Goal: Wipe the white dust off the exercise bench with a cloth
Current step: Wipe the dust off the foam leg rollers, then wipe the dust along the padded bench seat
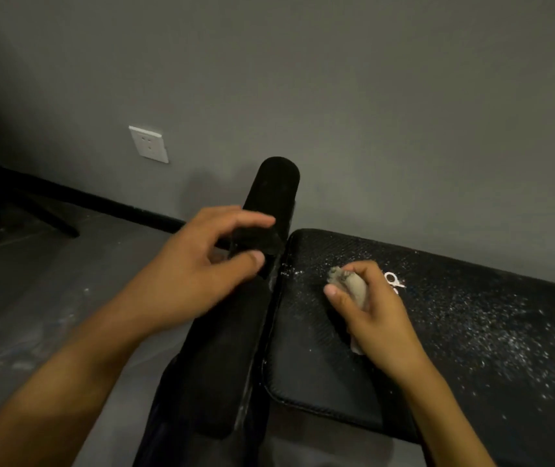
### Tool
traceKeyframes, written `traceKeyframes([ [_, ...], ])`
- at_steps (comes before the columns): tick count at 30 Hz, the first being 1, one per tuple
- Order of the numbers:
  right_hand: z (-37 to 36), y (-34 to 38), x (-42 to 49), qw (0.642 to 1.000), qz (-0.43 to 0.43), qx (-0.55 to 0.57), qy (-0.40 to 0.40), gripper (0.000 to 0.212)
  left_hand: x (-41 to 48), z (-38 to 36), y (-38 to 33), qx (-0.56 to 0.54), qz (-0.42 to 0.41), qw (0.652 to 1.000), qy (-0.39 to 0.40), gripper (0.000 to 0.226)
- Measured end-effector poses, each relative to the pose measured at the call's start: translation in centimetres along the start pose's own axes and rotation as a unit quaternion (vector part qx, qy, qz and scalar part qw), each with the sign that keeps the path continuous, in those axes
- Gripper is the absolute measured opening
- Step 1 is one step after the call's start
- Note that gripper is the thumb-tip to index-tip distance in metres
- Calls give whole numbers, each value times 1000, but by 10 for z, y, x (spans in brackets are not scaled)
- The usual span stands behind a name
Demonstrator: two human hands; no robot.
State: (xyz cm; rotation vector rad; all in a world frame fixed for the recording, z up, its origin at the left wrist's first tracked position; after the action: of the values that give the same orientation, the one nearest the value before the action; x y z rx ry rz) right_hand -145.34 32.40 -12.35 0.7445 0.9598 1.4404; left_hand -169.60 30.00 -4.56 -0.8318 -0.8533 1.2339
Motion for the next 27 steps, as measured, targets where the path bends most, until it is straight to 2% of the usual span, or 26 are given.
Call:
traceKeyframes([
  [4,-16,2,8,998,11,-19,57,25,-55,-25,-10,127,32,991,40,59],
  [7,-23,11,22,983,87,-160,38,31,-82,-39,-9,181,90,979,36,79],
  [9,-35,13,25,960,137,-236,68,39,-88,-45,-10,227,98,969,15,85],
  [13,-51,12,-7,915,214,-308,152,36,-87,-48,-13,274,94,957,-18,77],
  [16,-48,16,-8,903,242,-337,115,30,-87,-49,-12,300,91,949,-21,75],
  [19,-48,18,16,915,196,-350,55,32,-87,-48,-11,299,80,950,-31,74],
  [20,-51,18,16,915,197,-347,63,33,-87,-48,-11,301,74,950,-33,74],
  [24,-52,17,-23,894,232,-334,188,33,-85,-50,-11,315,60,947,-34,73],
  [27,-49,20,-11,873,234,-404,143,30,-82,-52,-12,345,52,936,-38,71],
])
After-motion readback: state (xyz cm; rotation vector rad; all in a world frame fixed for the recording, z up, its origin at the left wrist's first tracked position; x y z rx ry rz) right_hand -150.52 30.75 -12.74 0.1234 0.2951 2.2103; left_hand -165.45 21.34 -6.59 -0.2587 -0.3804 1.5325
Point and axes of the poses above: each hand's wrist, its own x-axis towards the middle knuckle, its own z-axis out of the back of the hand, y = z × x, the point moved 6 cm from there along x, towards the middle knuckle, and after that the axes turned 6 degrees about -z, right-handed, at the moved point
